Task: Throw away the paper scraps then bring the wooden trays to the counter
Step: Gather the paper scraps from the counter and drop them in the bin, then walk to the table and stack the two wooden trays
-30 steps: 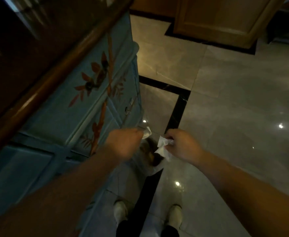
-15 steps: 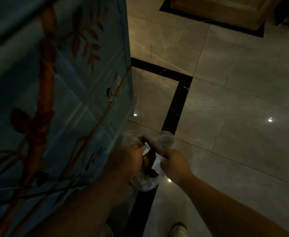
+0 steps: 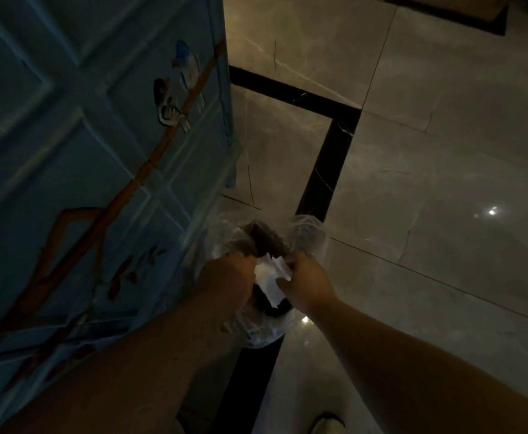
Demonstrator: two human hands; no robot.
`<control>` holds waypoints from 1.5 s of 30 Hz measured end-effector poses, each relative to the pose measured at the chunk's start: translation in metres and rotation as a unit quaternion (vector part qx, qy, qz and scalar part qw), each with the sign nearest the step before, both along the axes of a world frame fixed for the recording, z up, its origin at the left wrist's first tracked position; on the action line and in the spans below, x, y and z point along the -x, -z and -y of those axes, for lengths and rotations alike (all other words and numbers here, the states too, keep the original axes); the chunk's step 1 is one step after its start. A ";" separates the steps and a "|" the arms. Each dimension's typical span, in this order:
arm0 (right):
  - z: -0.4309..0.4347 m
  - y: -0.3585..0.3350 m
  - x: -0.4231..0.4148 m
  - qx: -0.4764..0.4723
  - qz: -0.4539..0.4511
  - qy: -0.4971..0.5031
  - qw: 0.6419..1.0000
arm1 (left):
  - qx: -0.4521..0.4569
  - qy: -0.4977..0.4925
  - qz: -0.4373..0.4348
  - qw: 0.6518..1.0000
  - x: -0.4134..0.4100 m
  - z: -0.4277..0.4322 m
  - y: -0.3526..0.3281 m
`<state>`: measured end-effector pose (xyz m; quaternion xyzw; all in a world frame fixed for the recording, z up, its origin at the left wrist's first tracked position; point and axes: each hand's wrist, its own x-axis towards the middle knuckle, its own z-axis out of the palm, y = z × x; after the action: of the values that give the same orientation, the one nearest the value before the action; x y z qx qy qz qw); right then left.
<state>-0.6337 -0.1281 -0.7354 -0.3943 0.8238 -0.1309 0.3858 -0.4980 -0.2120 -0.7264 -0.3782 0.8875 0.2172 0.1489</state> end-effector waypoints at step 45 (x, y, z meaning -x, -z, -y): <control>-0.219 -0.802 0.113 0.138 -0.631 0.021 0.763 | 0.495 0.347 -0.288 0.743 0.141 -0.107 -0.815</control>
<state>-0.7464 0.0908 0.0667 -0.4193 0.8622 0.0274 -0.2829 -0.6390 -0.1046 0.0887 0.0161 0.9409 -0.2203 -0.2568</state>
